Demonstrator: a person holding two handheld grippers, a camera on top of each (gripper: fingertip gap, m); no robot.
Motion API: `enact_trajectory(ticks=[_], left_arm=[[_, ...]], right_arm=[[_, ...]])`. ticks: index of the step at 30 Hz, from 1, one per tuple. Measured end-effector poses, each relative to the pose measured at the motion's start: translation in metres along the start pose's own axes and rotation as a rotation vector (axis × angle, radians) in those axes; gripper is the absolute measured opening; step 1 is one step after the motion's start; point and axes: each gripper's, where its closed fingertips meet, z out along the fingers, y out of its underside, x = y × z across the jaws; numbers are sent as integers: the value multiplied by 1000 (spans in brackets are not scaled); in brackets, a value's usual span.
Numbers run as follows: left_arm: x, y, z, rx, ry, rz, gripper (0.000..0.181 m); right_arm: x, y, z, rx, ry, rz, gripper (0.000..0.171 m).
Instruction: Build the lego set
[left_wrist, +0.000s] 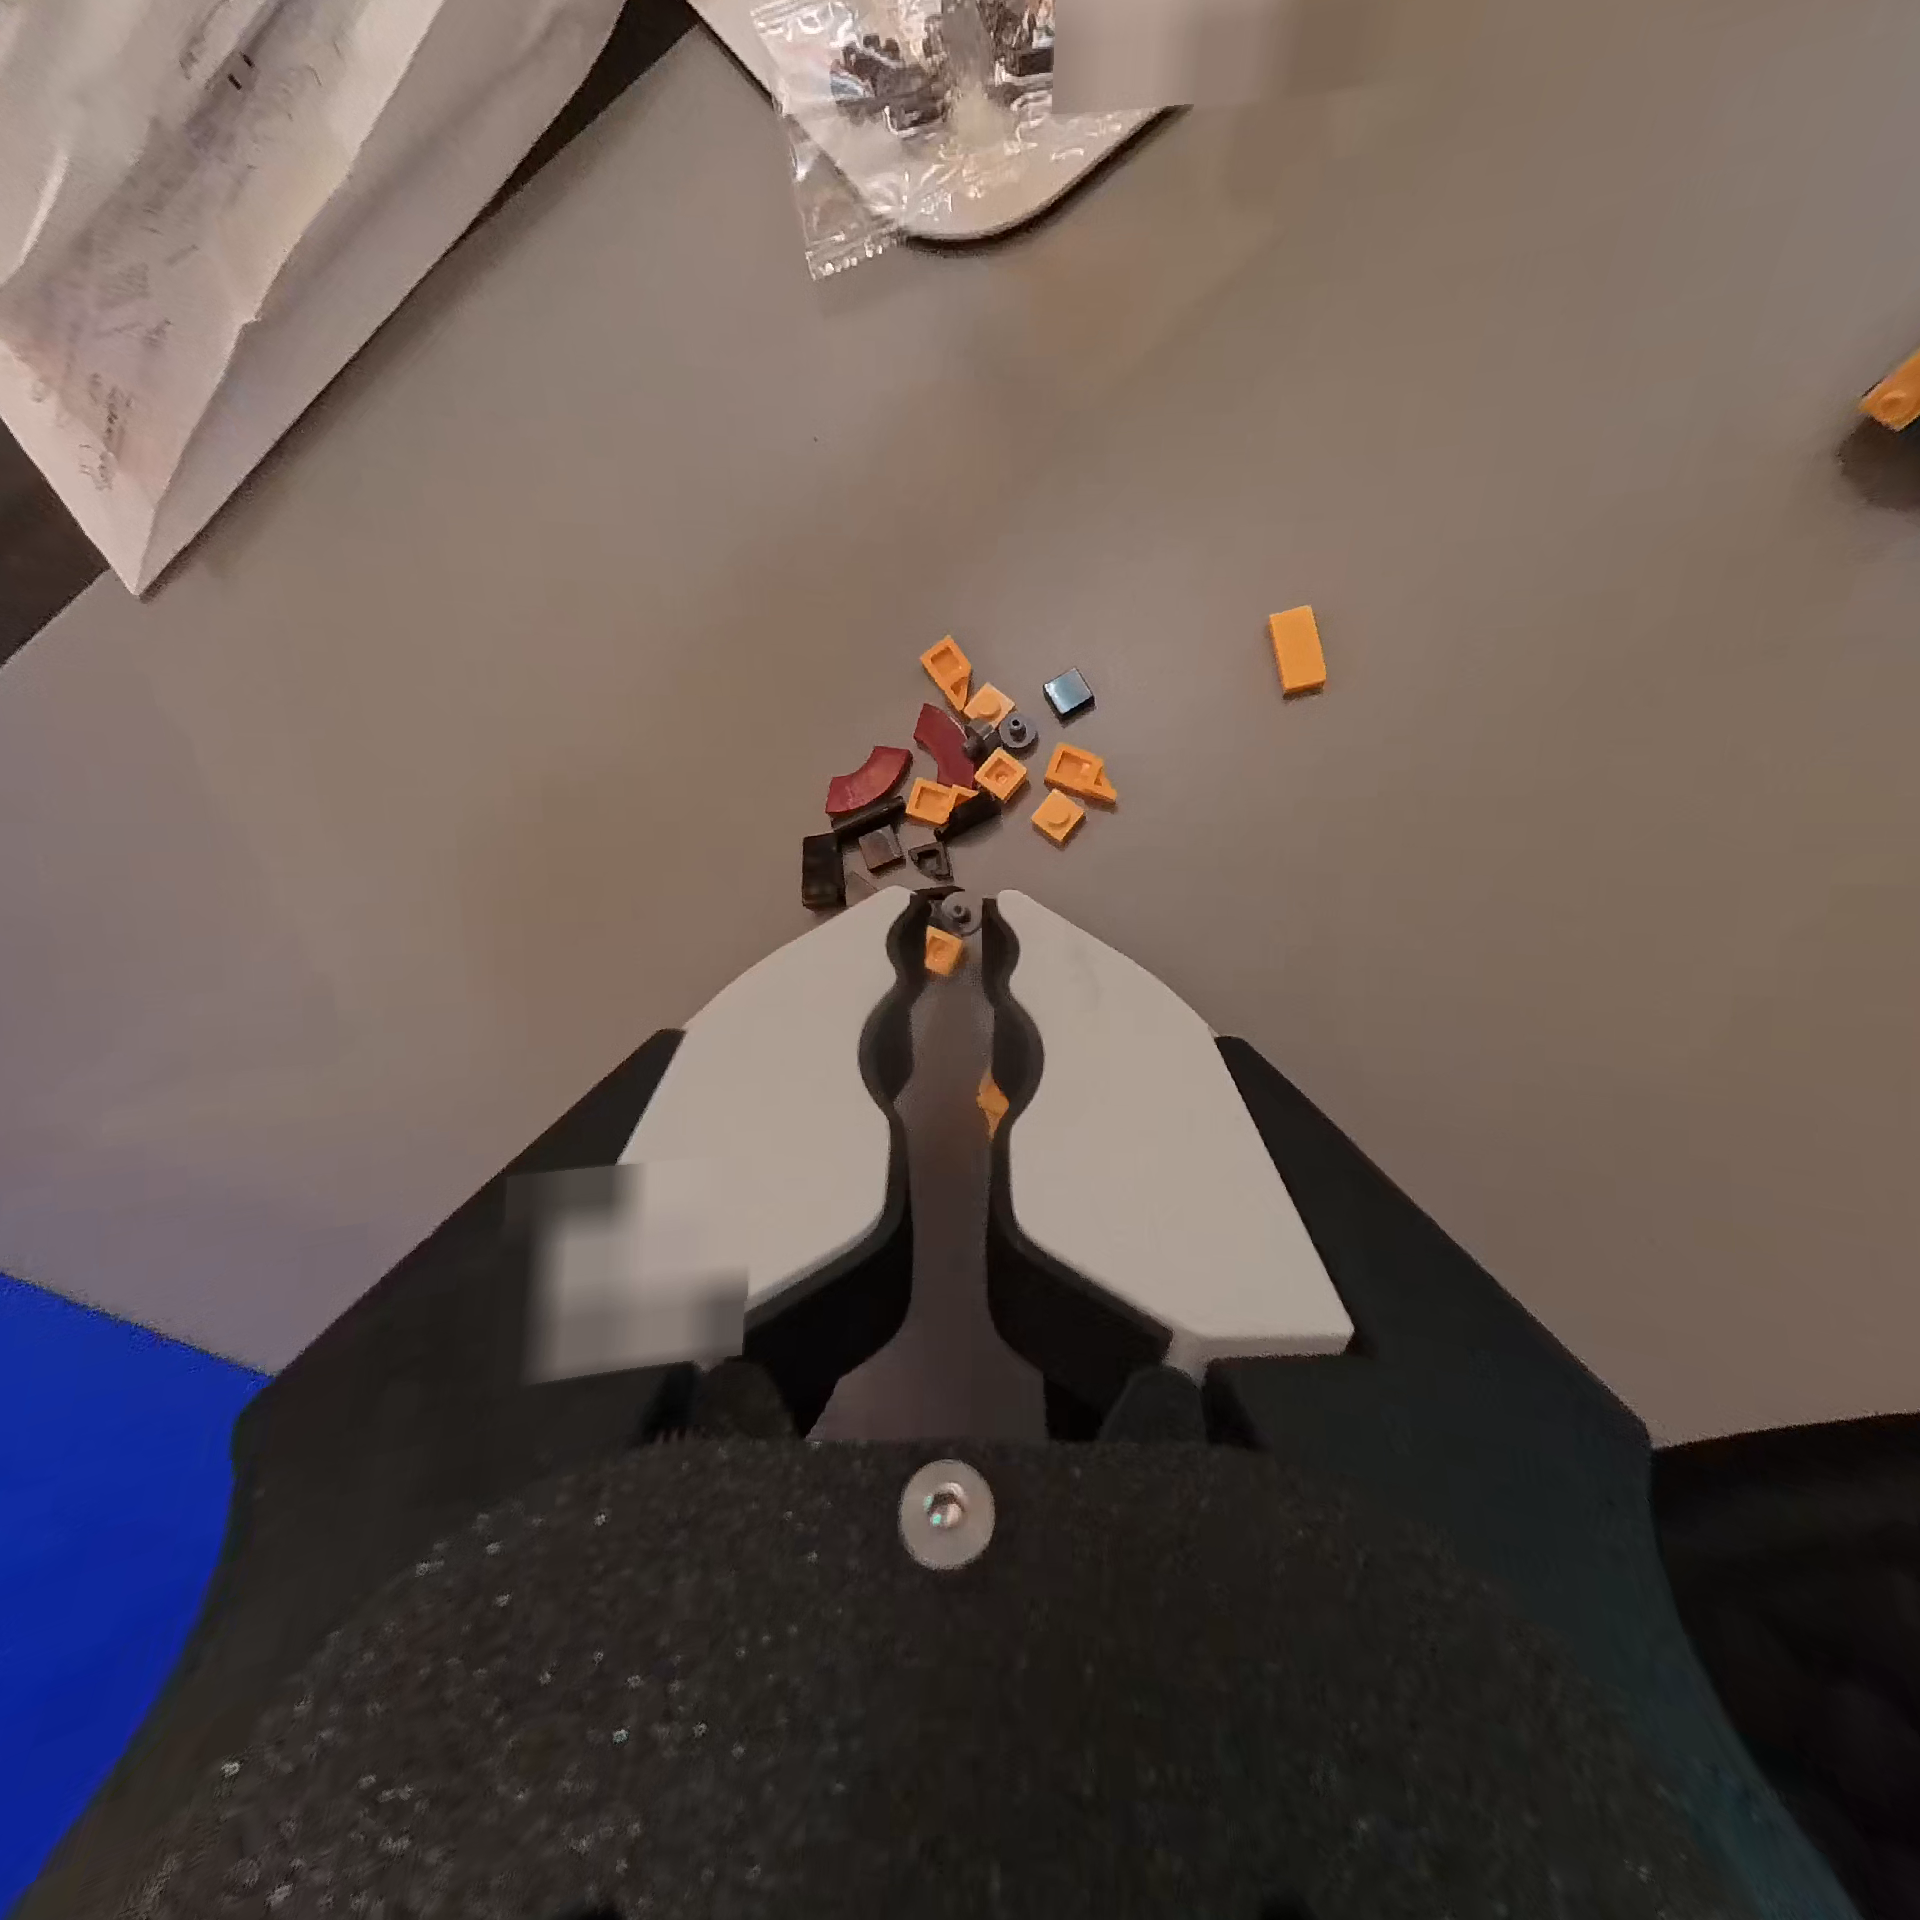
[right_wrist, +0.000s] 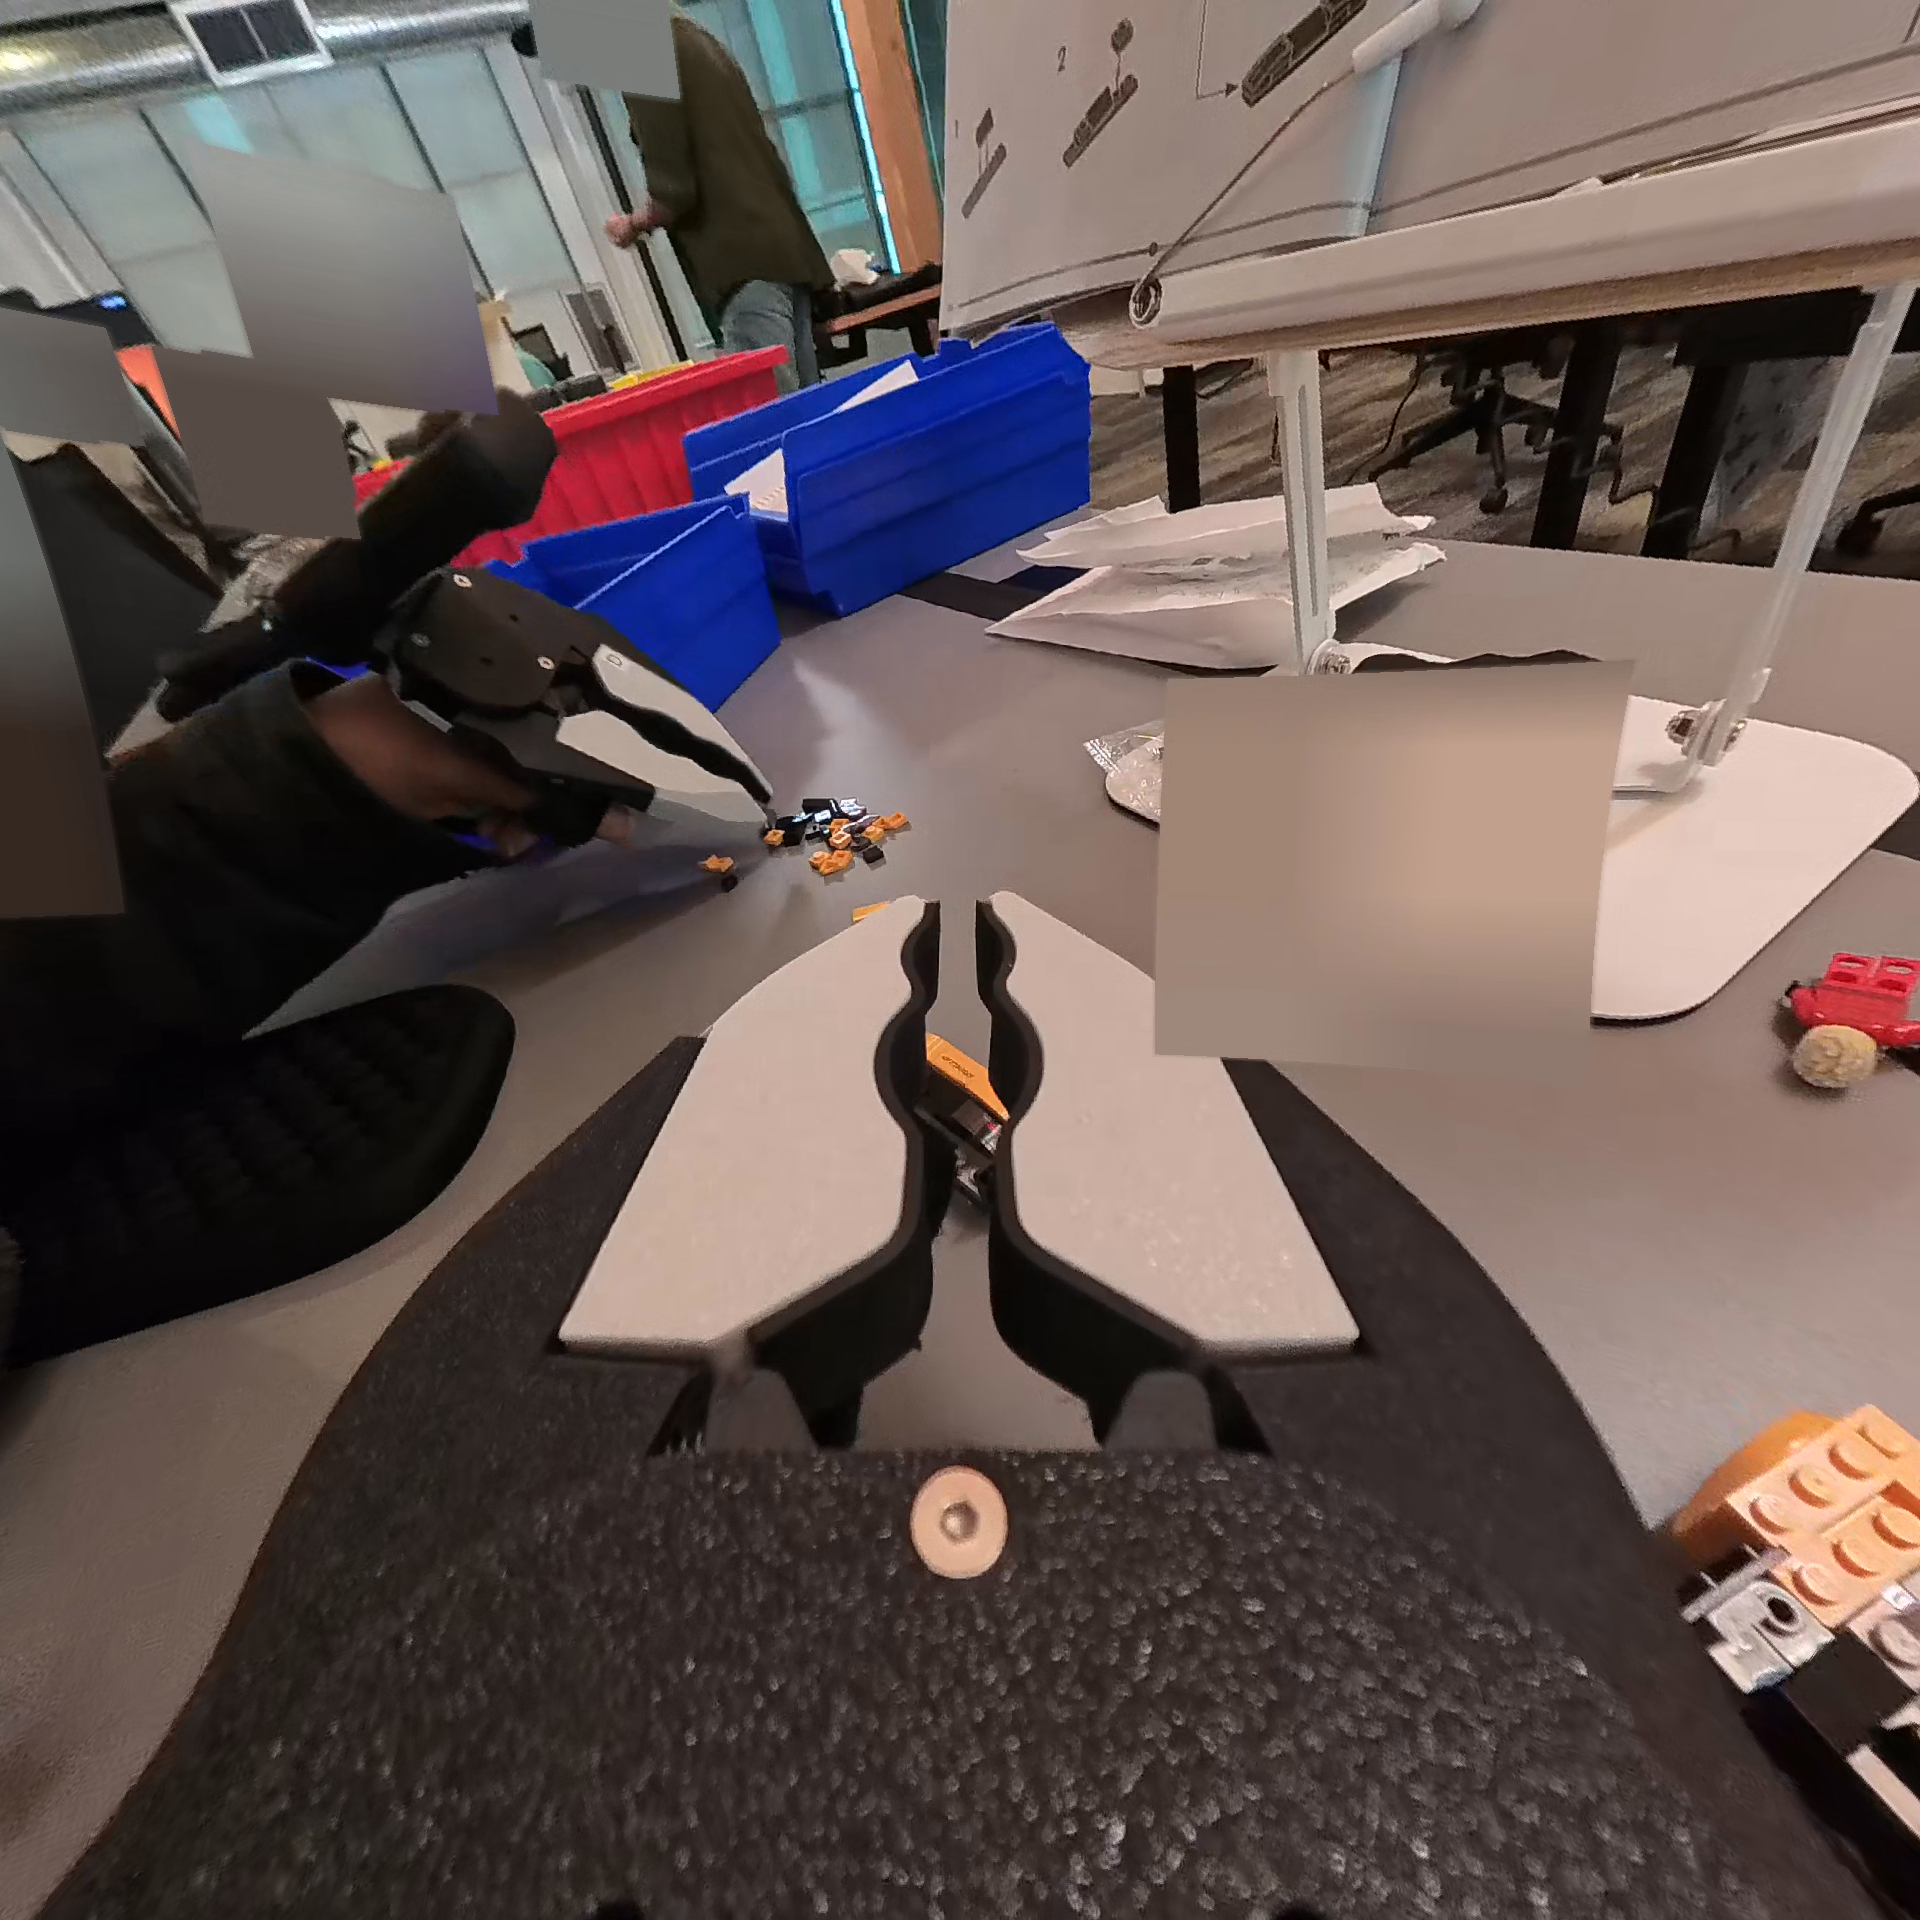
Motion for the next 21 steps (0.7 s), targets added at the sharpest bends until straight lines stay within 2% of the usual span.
enact_trajectory(ticks=[3,7,10,15,16,20,21], left_arm=[[3,0,0,-3,25,-15,17],[4,7,7,-36,17,4,36],[2,1,1,-13,-1,24,37],[12,15,-16,-110,65,42,27],[19,21,-18,-138,100,45,20],[27,34,-6,-210,125,57,9],[26,29,-3,-182,122,43,4]], right_arm=[[0,1,0,-3,-2,2,6],[0,1,1,-6,-3,0,6],[0,1,0,-6,-3,2,6],[0,2,1,-10,-3,3,6],[0,3,1,-13,-3,4,6],[-1,5,2,-23,-7,3,6],[-1,5,2,-22,-8,2,6]])
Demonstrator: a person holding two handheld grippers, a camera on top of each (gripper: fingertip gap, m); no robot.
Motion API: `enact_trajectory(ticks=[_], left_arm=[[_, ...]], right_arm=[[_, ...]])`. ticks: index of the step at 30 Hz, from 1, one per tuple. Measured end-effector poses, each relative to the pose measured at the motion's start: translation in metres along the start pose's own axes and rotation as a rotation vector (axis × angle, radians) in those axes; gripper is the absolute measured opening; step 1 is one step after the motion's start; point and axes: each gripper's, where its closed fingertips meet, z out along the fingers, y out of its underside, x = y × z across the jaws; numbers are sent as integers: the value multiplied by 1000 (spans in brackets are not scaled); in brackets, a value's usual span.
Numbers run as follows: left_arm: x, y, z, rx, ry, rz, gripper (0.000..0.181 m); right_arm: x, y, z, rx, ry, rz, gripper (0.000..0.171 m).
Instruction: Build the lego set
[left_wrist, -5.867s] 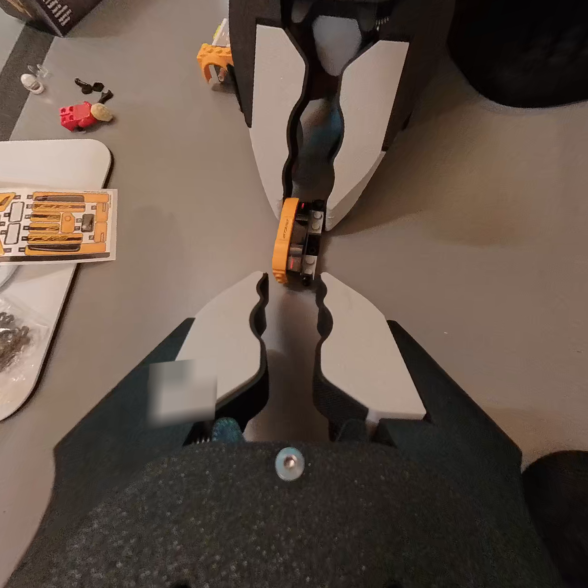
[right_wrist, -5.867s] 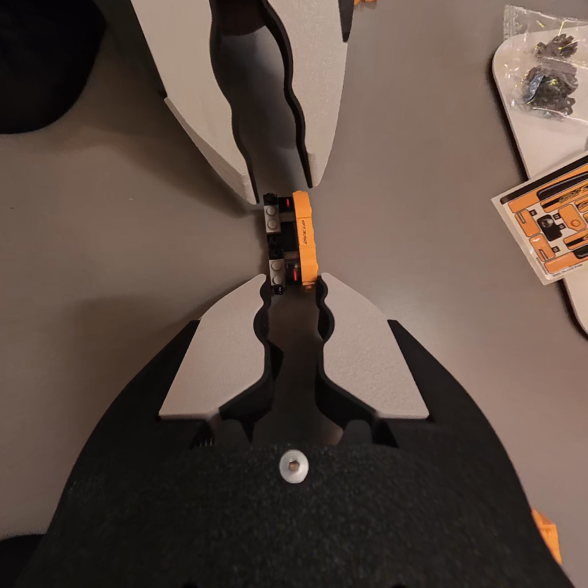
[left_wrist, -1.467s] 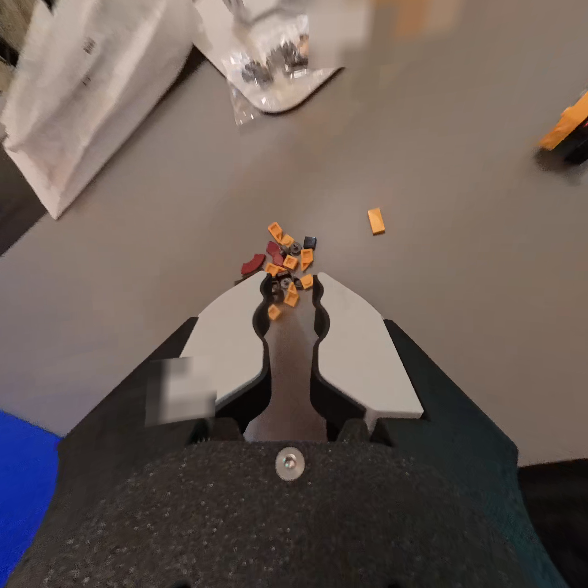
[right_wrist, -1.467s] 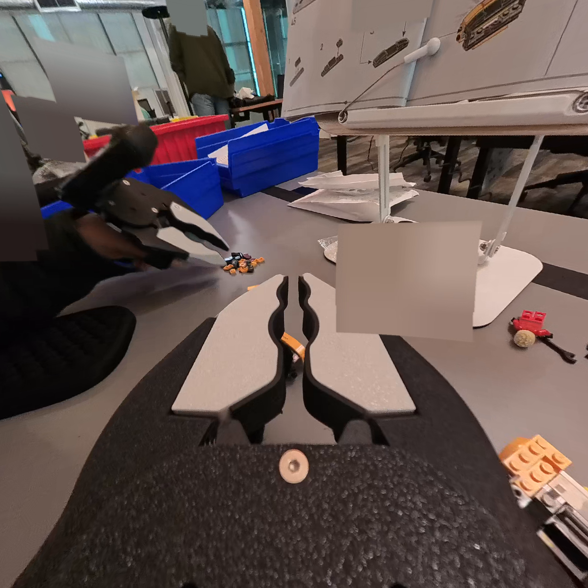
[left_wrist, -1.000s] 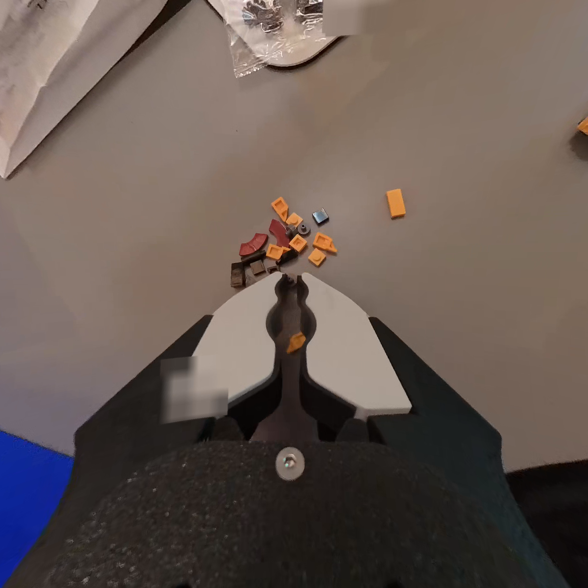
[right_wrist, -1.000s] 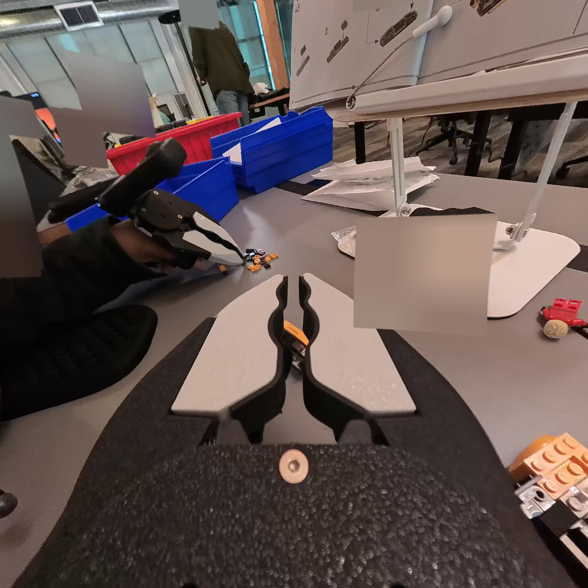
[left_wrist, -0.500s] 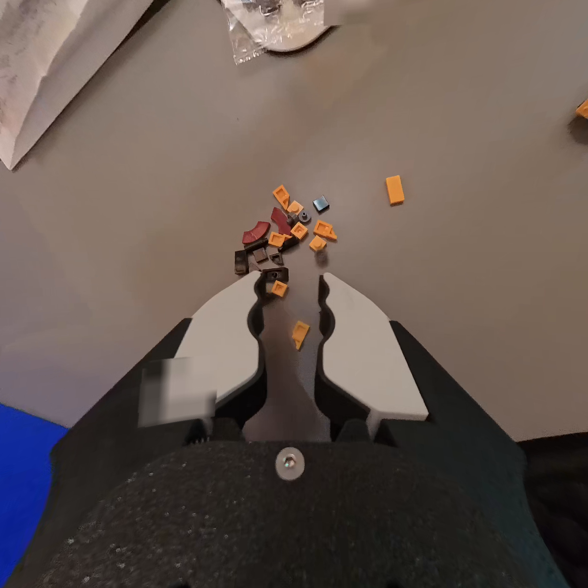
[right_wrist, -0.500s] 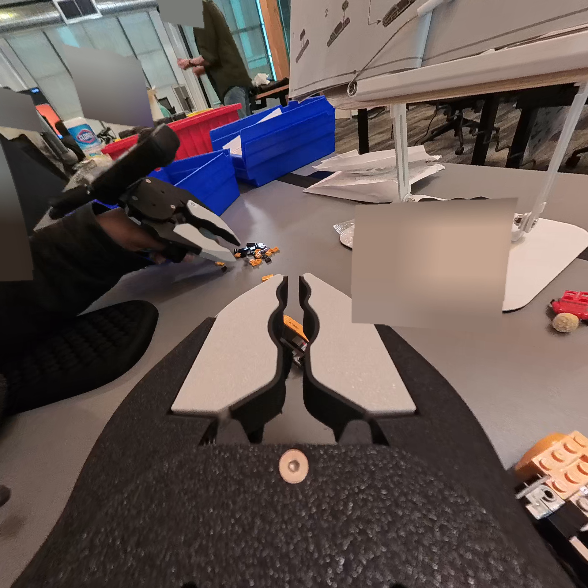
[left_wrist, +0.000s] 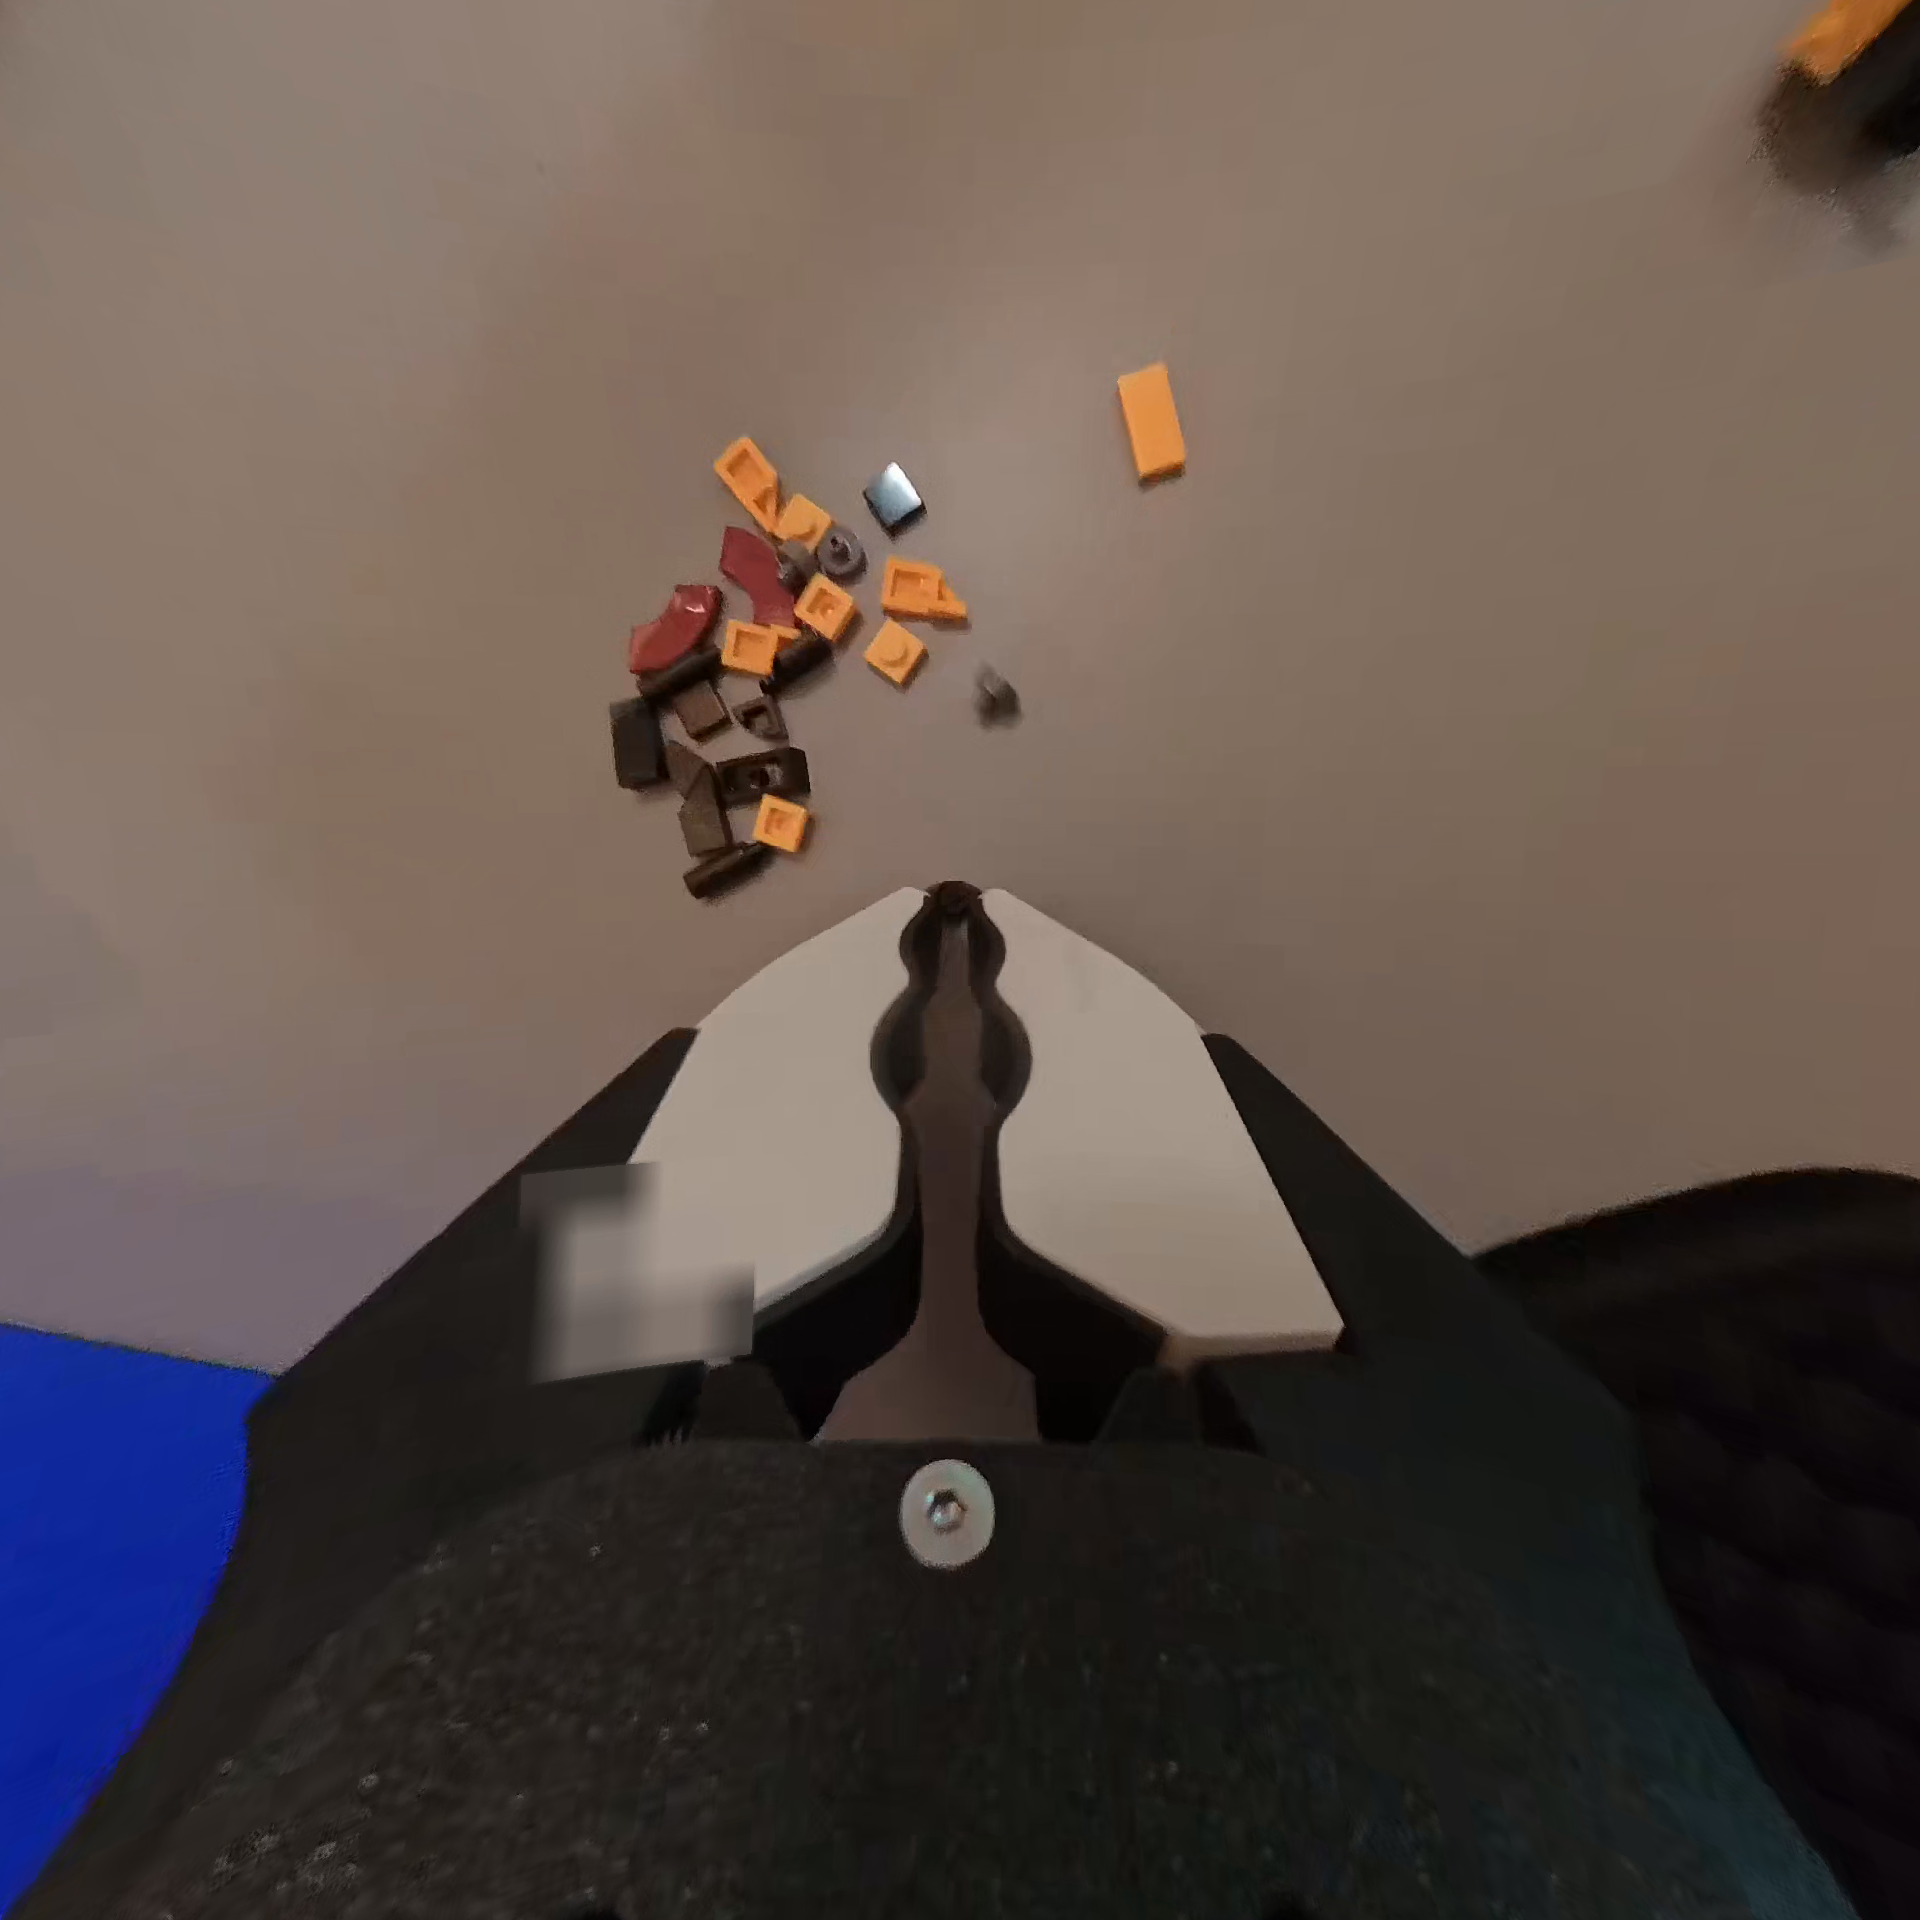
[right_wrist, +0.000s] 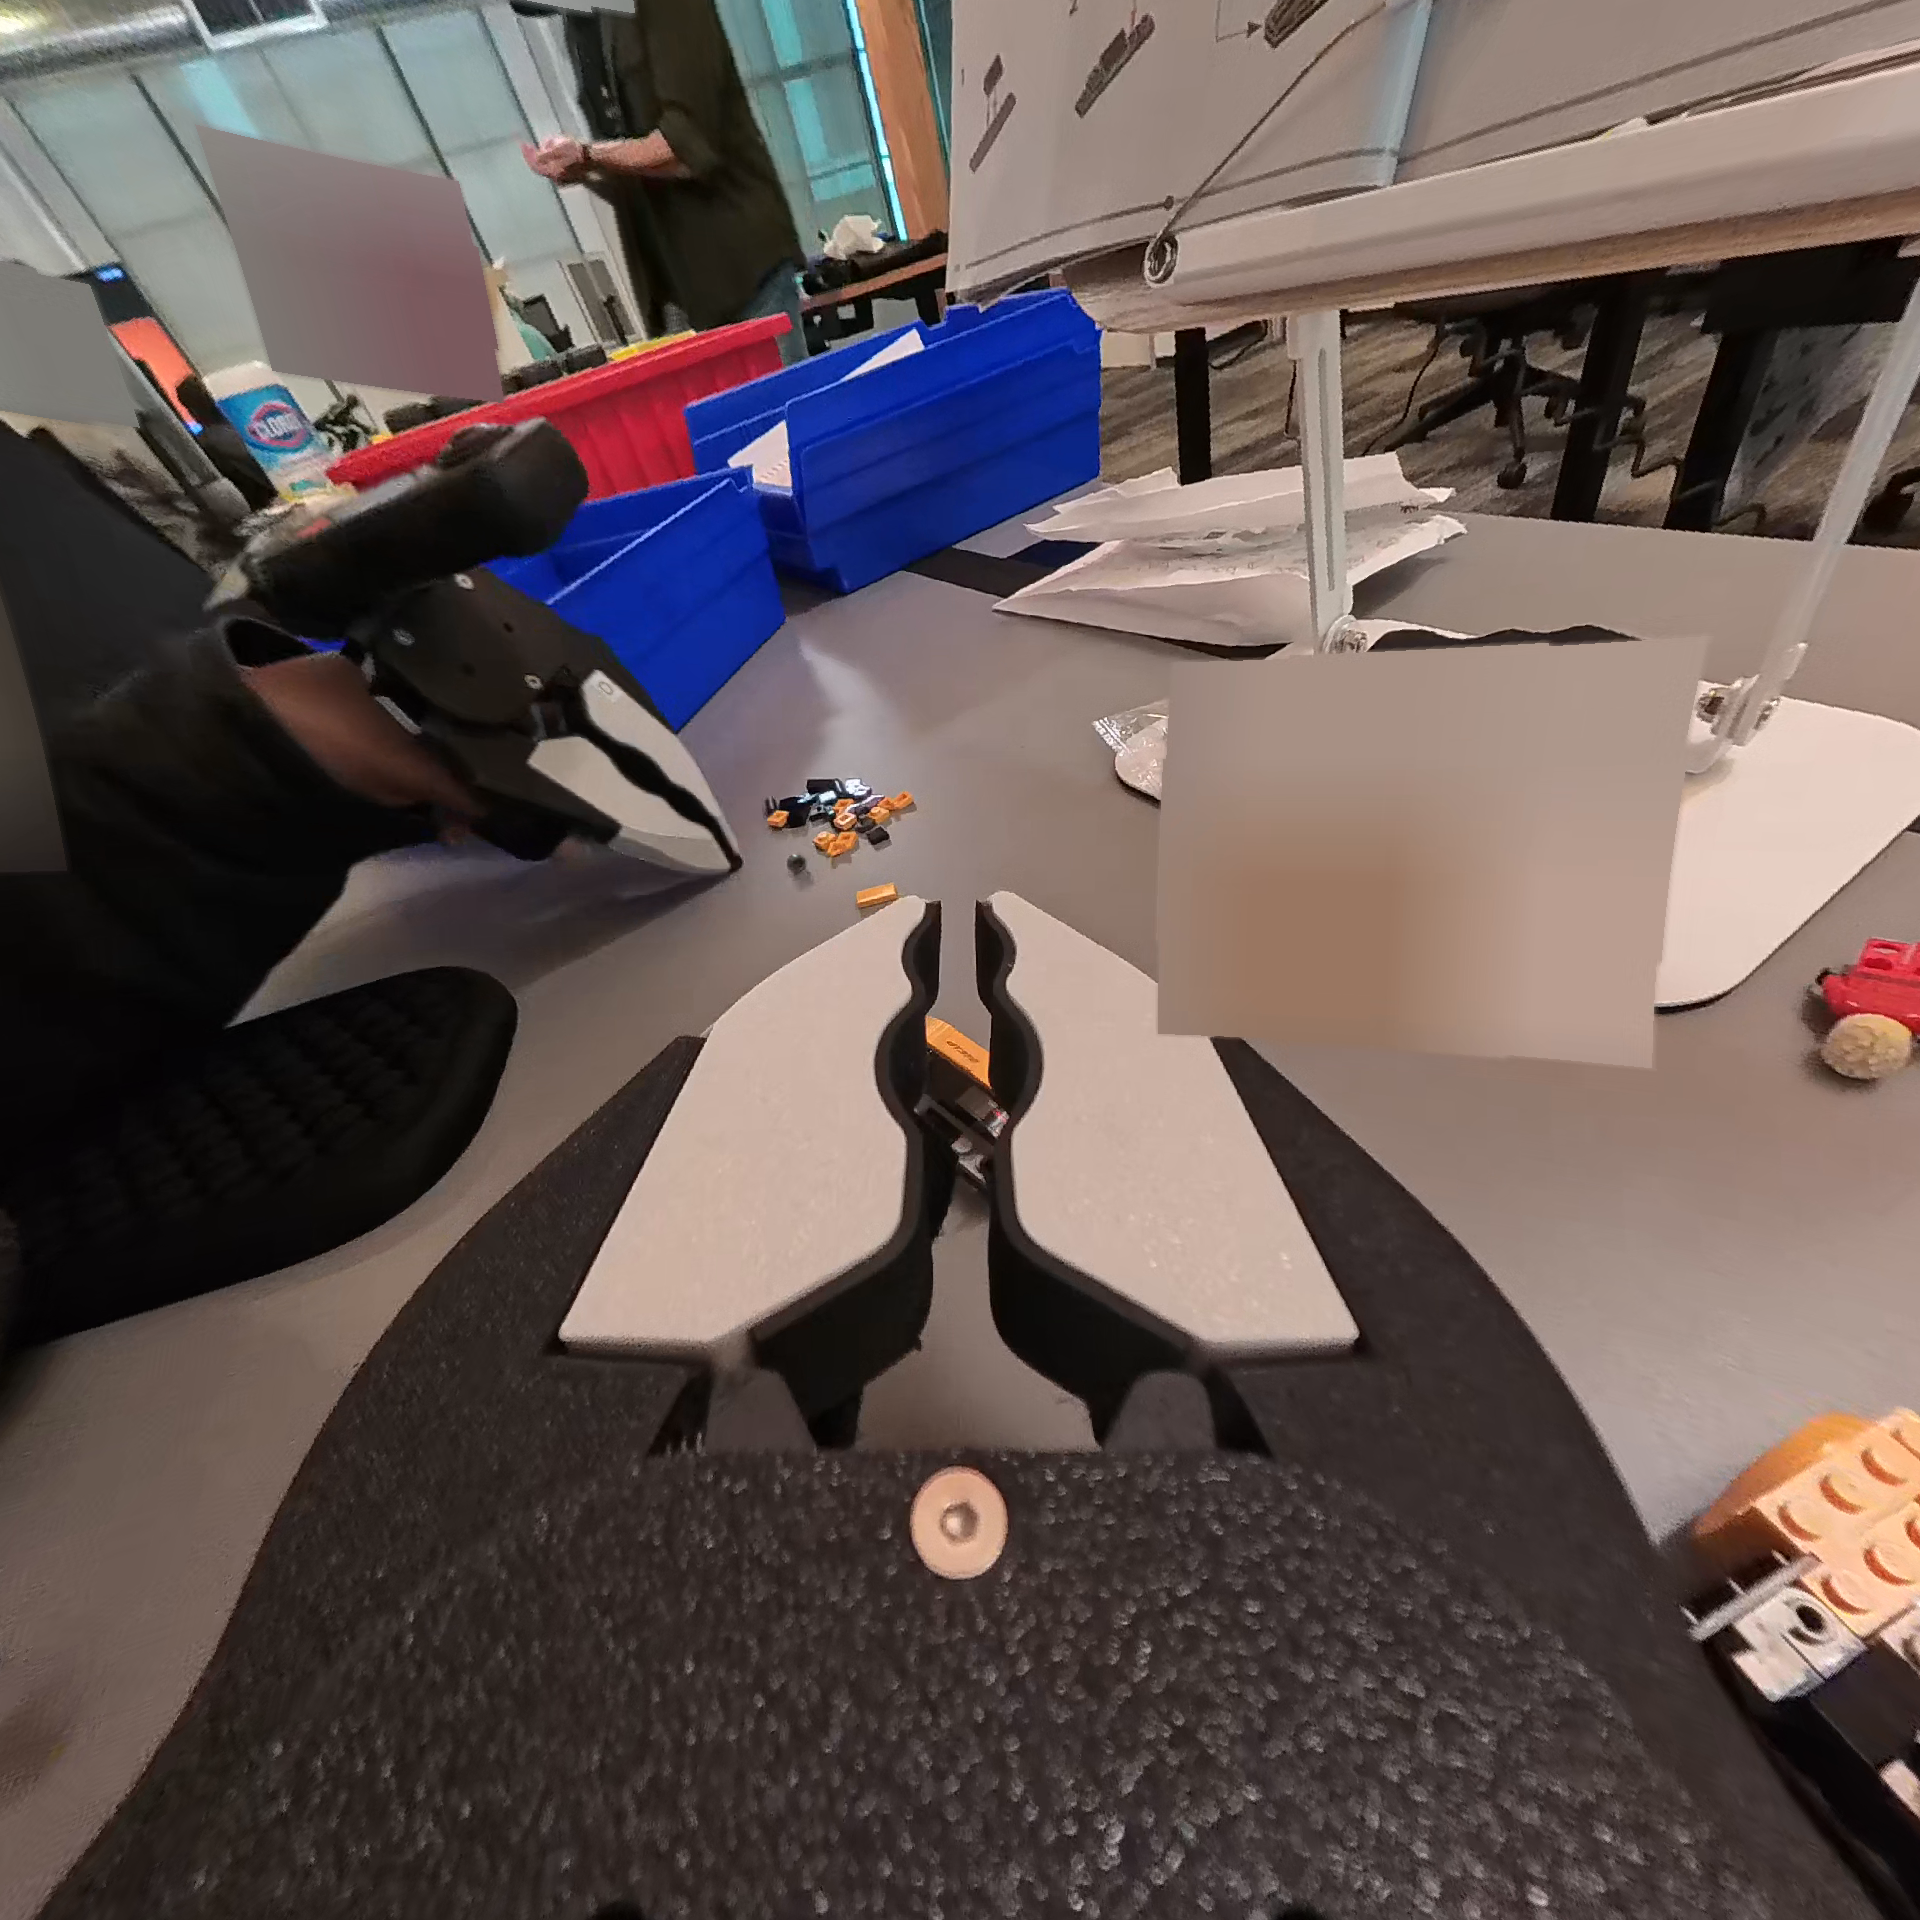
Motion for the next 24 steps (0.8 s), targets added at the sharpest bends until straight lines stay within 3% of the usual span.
enact_trajectory(ticks=[4,7,11,14,17,20,24], left_arm=[[-32,-13,6,83,-195,-23,14],[-33,-38,-4,232,-242,-15,17],[-32,-69,-48,446,-319,22,11],[-52,-70,-106,604,-408,-30,5],[-99,-35,-170,680,-514,-145,0],[-158,23,-204,557,-551,-247,0],[-213,85,-183,220,-366,-323,0]], right_arm=[[-1,-2,-1,6,-6,-1,6],[-1,-4,-2,14,-4,-13,6],[1,-2,-2,12,13,-29,6],[0,-3,-1,13,32,-47,6],[1,-13,-6,34,68,-90,6],[4,-24,-13,54,116,-147,6],[10,-31,-19,69,163,-161,5]])
